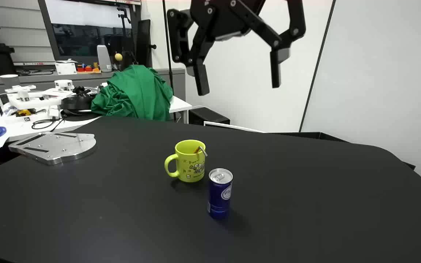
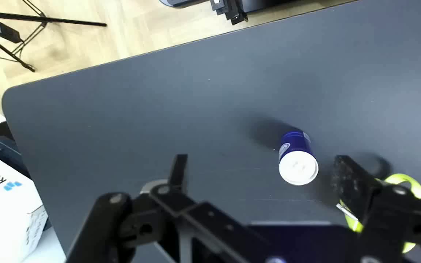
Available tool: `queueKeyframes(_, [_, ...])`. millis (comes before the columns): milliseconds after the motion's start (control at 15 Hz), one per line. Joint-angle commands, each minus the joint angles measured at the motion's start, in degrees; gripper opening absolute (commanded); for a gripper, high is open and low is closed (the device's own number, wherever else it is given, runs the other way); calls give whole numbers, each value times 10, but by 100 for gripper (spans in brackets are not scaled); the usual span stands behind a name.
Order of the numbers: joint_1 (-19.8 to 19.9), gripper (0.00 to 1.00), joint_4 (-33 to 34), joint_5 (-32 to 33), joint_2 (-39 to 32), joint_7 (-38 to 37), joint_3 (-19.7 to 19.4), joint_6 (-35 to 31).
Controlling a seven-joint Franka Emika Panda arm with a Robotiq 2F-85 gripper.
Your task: Remove the object from the mug.
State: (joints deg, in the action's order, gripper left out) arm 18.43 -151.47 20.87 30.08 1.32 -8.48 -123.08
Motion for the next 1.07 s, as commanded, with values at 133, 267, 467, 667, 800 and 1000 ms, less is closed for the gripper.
queueKeyframes(133, [-6, 100, 1, 3, 0, -2, -6, 2])
queueKeyframes(267, [-6, 100, 1, 3, 0, -2, -6, 2])
queueKeyframes(467, [-6, 100, 1, 3, 0, -2, -6, 2])
queueKeyframes(667, [-6, 100, 1, 3, 0, -2, -6, 2])
queueKeyframes(800, [-12, 100, 13, 0, -15, 8, -7, 3])
queueKeyframes(1000, [-53, 100, 57, -42, -60, 93, -26, 4])
